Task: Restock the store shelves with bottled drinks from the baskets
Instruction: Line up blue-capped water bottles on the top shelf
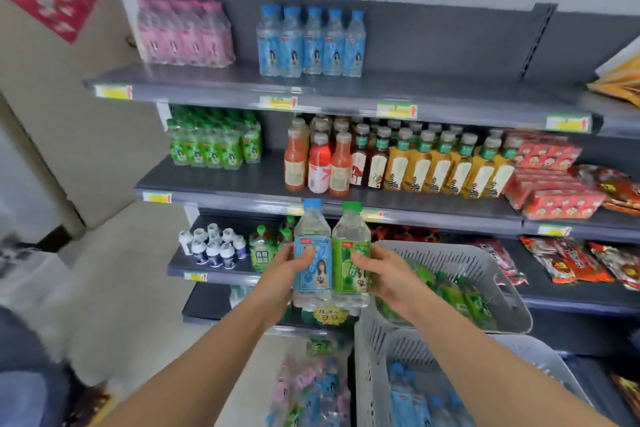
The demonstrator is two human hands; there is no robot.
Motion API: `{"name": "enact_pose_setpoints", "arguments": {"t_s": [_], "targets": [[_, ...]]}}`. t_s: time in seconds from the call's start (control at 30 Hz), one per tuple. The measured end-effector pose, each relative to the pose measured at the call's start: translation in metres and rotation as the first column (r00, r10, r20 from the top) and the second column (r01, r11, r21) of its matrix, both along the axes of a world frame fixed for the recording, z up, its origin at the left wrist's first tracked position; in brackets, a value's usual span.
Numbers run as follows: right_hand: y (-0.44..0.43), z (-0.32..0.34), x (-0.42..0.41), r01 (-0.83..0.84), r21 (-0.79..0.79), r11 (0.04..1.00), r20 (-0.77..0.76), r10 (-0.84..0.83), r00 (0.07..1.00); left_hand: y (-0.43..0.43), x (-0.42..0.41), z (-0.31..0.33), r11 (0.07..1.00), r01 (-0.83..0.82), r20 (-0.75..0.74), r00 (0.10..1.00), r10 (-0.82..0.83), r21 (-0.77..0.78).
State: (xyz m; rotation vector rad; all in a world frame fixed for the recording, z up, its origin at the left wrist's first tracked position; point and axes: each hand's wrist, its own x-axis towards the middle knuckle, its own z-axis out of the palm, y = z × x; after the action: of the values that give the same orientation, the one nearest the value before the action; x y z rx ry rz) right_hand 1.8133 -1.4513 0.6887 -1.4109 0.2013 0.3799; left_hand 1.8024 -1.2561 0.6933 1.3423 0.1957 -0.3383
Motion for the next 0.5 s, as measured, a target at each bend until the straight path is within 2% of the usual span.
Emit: {"name": "enact_pose_setpoints", "arguments": {"t_s": [0.13, 0.27, 0.5], "targets": [[0.053, 0.025, 0.021, 0.044, -0.013, 0.999, 0.062, -0.043, 0.997, 0.056, 0.023, 0.024, 1.000, 0.006, 0.067, 0.998, -0.008, 0.022], [0.093, 0.049, 0.042, 0.071, -0.007, 0.997, 0.114, -0.069, 0.991, 0.095, 0.047, 0.045, 1.000, 0.008, 0.121, 0.993, -0.005, -0.019], [0.140, 0.067, 0.092, 0.024, -0.015, 1.000, 0.175, -0.021, 0.984, 0.143, 0.086, 0.058, 0.995, -0.066, 0.152, 0.985, 0.078, -0.077]]}}
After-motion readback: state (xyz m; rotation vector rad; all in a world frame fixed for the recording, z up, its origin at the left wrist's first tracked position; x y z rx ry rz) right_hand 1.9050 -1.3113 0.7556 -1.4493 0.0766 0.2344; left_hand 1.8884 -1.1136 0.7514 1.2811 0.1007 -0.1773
